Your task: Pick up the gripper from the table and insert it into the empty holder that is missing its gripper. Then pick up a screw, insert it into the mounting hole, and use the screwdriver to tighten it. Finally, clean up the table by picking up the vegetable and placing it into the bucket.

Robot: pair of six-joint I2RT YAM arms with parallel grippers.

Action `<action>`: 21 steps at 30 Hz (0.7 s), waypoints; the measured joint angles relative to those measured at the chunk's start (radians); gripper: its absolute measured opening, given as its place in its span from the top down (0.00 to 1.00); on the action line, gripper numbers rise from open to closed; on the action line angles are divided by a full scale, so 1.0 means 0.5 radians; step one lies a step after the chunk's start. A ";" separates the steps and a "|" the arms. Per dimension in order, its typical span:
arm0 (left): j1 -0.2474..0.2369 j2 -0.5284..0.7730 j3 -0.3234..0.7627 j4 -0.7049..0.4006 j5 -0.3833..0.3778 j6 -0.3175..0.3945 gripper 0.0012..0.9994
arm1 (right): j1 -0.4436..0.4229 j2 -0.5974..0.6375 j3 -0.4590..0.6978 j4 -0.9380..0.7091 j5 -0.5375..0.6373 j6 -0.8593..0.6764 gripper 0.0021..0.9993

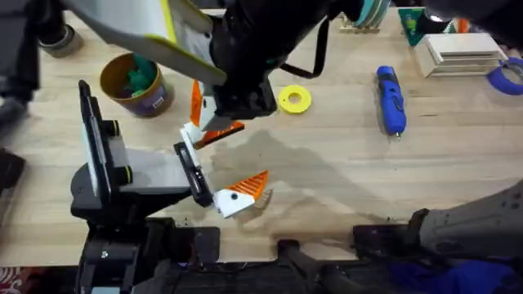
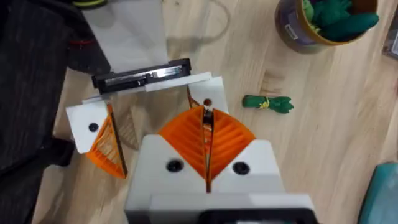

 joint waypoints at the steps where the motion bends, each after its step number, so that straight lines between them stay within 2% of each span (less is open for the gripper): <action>1: 0.000 0.000 0.000 0.000 0.000 0.000 0.01 | 0.000 0.000 0.000 0.000 0.000 0.000 1.00; 21: 0.000 0.000 0.000 0.000 0.000 0.000 0.01 | 0.000 0.066 0.000 -0.003 0.000 -0.001 1.00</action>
